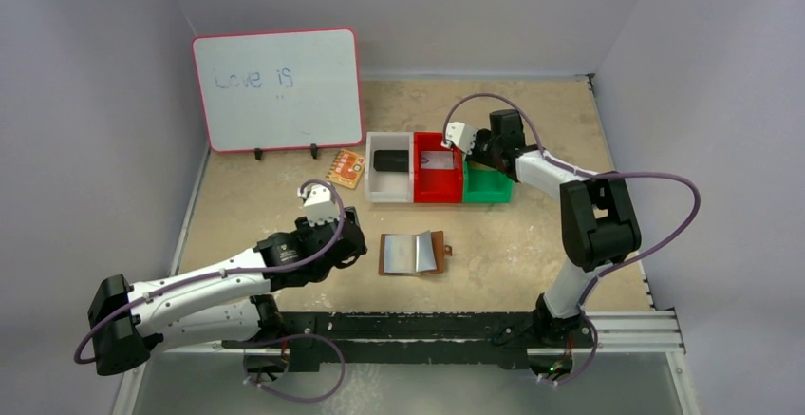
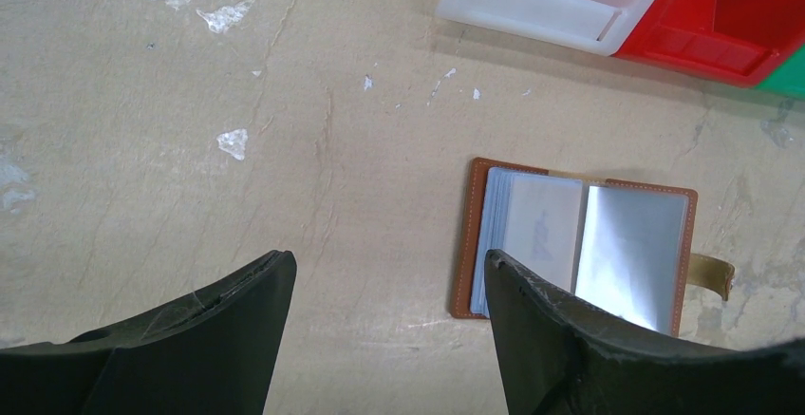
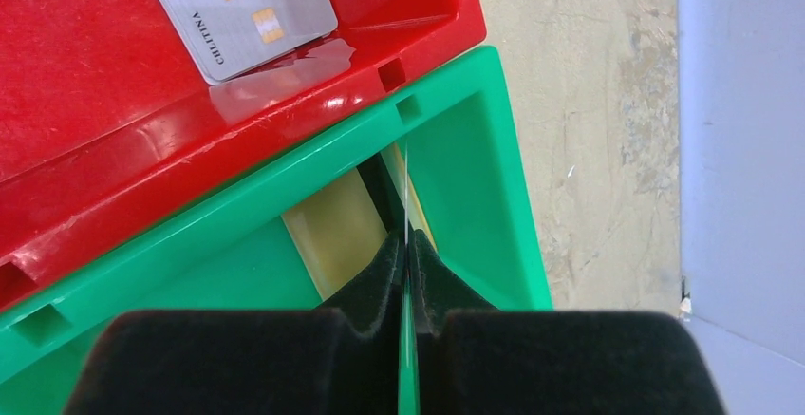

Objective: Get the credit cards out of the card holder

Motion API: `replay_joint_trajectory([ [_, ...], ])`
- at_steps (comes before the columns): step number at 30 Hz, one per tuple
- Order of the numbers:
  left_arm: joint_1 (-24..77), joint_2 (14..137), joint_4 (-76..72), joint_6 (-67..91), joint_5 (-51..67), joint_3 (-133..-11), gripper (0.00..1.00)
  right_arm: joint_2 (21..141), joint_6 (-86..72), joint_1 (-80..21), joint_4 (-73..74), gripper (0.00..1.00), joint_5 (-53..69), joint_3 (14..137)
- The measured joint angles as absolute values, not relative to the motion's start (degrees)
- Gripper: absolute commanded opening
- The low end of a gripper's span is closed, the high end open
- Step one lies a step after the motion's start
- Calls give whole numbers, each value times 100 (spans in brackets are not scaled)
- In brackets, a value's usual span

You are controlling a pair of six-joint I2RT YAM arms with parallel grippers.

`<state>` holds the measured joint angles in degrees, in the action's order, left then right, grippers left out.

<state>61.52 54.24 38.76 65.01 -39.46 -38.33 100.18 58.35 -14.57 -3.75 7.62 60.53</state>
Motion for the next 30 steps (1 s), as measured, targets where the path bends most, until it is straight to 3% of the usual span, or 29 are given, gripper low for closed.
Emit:
replay_joint_trajectory([
  [3,6152,5426,3876,6504,-3946,-3833,73,10020,5889,-1455,-370,7,854,6055],
  [4,6152,5426,3876,6504,-3946,-3833,73,10020,5909,-1455,-360,15,882,6055],
  [7,6152,5437,3874,6504,-3946,-3835,73,10020,5955,-1455,-309,21,987,6055],
  [22,6152,5586,3865,6499,-3900,-3835,73,10075,5986,-1374,-148,24,1164,6049],
  [24,6152,5594,3863,6499,-3883,-3835,73,10075,5968,-1334,-145,31,1162,6045],
  [30,6152,5673,3828,6499,-3789,-3835,73,10075,5874,-1267,-128,32,1164,6045],
])
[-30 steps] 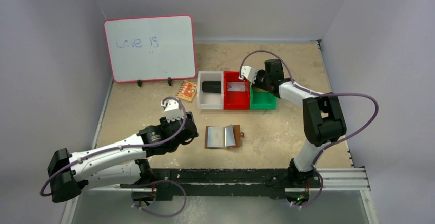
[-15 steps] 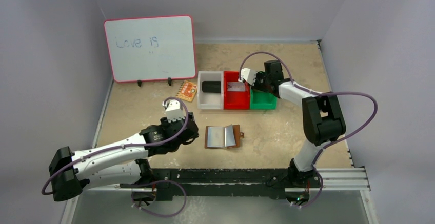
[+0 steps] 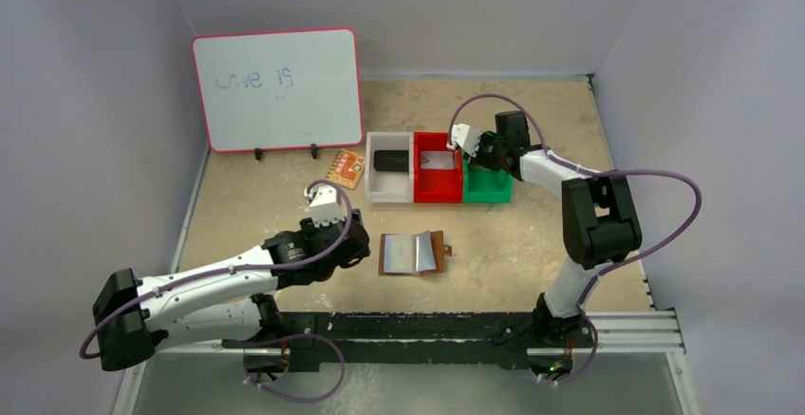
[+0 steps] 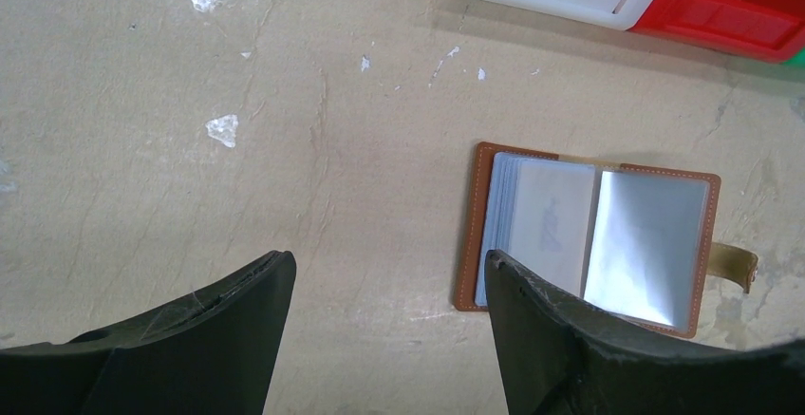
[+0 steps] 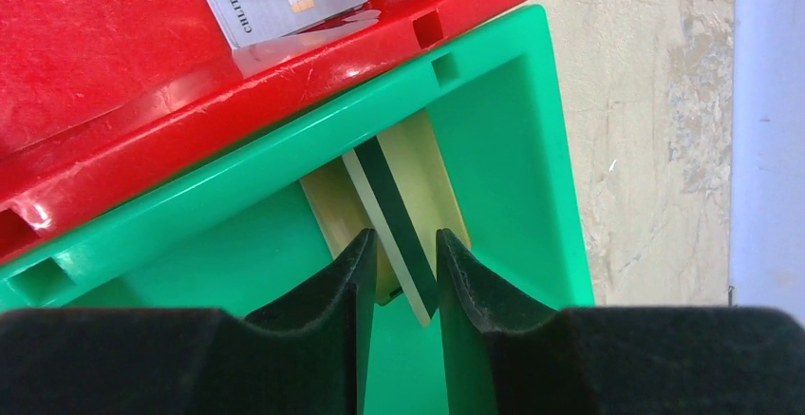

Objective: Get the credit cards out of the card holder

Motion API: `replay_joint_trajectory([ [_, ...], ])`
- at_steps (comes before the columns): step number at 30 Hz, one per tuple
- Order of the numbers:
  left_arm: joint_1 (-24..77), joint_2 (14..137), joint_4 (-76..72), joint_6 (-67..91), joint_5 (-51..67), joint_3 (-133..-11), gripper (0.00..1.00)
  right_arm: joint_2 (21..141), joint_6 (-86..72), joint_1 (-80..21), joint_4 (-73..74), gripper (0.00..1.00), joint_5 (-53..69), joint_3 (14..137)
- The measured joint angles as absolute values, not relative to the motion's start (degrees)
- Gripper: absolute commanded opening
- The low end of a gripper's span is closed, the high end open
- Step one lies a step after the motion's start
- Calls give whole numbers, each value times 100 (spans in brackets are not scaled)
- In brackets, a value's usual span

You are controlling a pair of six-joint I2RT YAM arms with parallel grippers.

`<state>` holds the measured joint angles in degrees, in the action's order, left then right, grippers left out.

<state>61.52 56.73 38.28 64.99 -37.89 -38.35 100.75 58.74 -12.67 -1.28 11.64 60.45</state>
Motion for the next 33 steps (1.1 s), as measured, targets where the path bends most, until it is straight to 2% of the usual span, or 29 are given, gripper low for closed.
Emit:
replay_joint_trajectory([
  [9,6152,5944,3660,6495,-3618,-3835,73,9963,5610,-1267,56,37,1315,6045],
  [14,6152,6073,3564,6493,-3542,-3835,73,9522,4705,-1267,-244,38,1321,5870],
  [19,6152,6132,3498,6495,-3516,-3835,73,8851,2408,-1267,-681,24,819,5878],
  [21,6152,6149,3465,6495,-3518,-3835,73,8774,1225,-1267,-447,9,495,6158],
  [23,6152,6173,3433,6495,-3518,-3835,73,8781,360,-1267,-202,0,370,6364],
  [25,6152,6206,3391,6495,-3518,-3835,73,8759,-449,-1267,-1,3,237,6335],
  [28,6152,6248,3391,6495,-3518,-3837,73,8713,-1483,-1269,189,0,204,5931],
  [33,6152,6254,3395,6497,-3522,-3837,73,9080,-2248,-1269,670,0,32,5789],
])
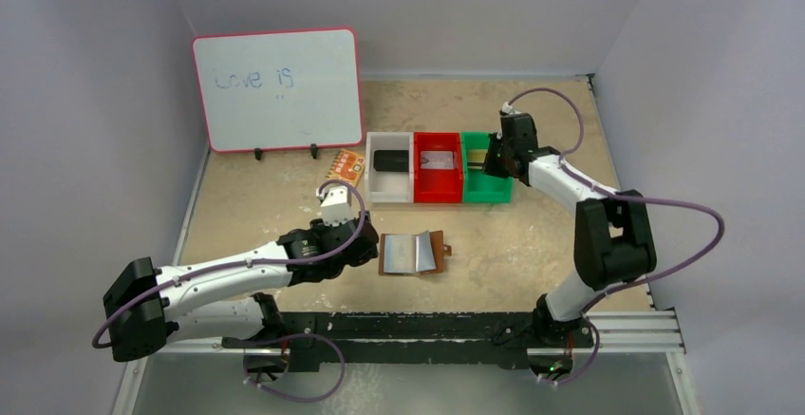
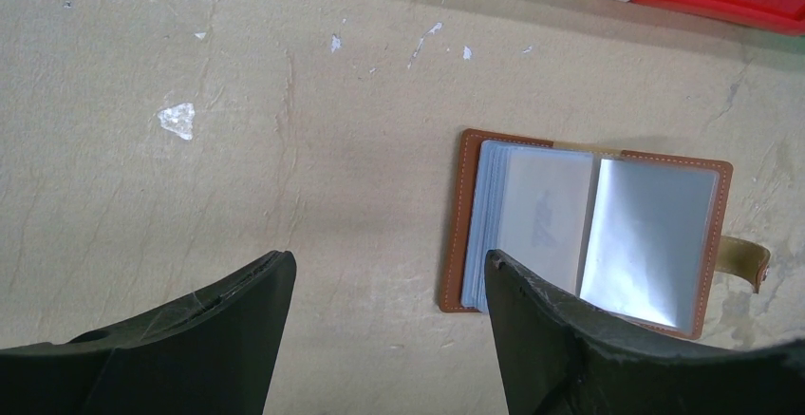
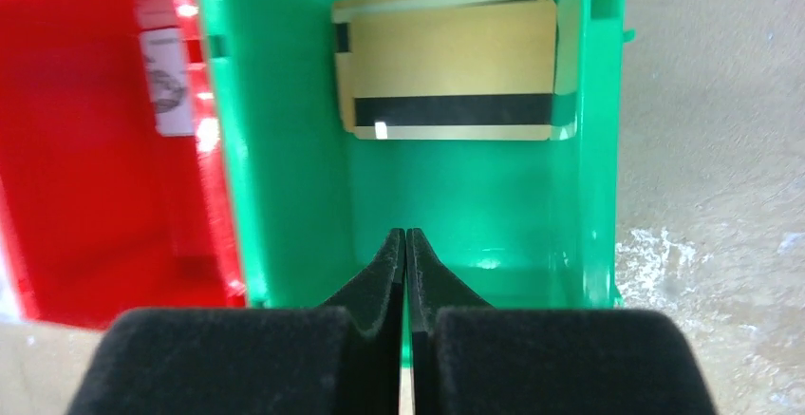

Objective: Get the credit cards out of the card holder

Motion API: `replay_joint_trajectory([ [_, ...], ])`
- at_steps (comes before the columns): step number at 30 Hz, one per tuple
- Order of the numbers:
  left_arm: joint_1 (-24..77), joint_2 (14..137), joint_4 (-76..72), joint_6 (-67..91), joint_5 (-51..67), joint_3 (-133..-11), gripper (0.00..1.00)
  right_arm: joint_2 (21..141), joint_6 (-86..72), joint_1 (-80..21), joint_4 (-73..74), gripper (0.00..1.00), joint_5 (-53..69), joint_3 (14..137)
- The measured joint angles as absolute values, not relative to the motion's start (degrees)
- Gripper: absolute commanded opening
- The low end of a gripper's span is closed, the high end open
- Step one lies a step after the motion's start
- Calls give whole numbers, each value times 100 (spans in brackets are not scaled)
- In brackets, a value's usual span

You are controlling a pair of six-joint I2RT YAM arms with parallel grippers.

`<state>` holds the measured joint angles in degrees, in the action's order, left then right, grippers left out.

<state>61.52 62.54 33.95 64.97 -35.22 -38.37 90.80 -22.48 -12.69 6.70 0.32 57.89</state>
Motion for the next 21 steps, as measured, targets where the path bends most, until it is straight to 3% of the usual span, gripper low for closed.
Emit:
replay_joint_trajectory([
  [9,6152,6248,3400,6545,-3583,-3839,73,10178,-2451,-1380,932,1,-233,6265],
  [21,6152,6414,3395,6543,-3579,-3889,73,10774,-2453,-1448,854,1,-703,6770],
])
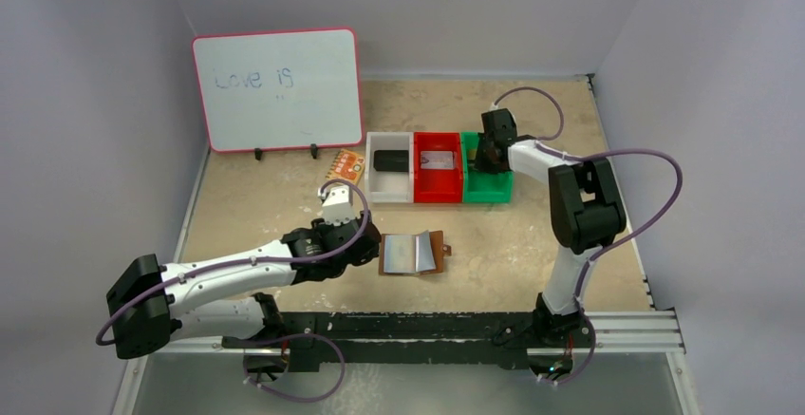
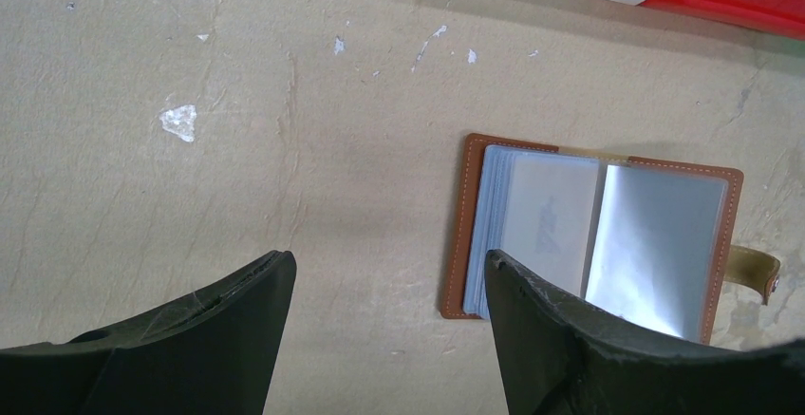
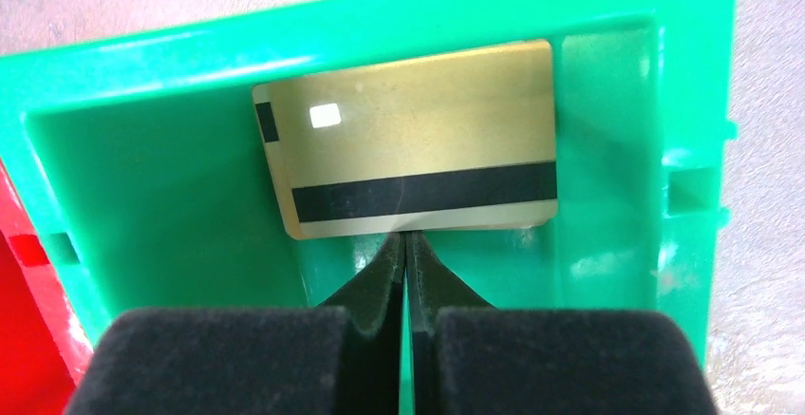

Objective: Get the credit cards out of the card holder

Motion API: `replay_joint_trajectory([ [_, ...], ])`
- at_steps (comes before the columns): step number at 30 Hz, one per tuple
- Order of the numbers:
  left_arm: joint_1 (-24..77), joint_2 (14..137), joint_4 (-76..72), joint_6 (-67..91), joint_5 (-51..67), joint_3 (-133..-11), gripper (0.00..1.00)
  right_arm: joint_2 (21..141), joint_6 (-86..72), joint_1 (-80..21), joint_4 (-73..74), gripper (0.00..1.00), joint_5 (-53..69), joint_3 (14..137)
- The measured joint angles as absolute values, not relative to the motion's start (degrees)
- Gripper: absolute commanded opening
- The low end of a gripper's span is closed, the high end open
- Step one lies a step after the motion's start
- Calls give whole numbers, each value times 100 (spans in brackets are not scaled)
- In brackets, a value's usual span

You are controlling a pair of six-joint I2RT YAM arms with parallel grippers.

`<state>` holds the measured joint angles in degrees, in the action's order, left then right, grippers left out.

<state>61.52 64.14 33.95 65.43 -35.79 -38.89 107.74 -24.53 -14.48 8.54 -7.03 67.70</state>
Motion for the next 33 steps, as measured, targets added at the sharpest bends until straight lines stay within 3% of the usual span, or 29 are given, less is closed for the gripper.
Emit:
replay_joint_trajectory([
  [12,6152,6455,3415,6543,-3579,-3913,73,10831,-2467,-1457,635,3,-941,6770],
  [20,6152,6482,3420,6545,-3579,-3922,73,10630,-2471,-1479,237,10,-620,6381],
  [33,6152,6635,3389,6543,-3492,-3944,73,10178,-2561,-1855,-110,10,-502,5699],
])
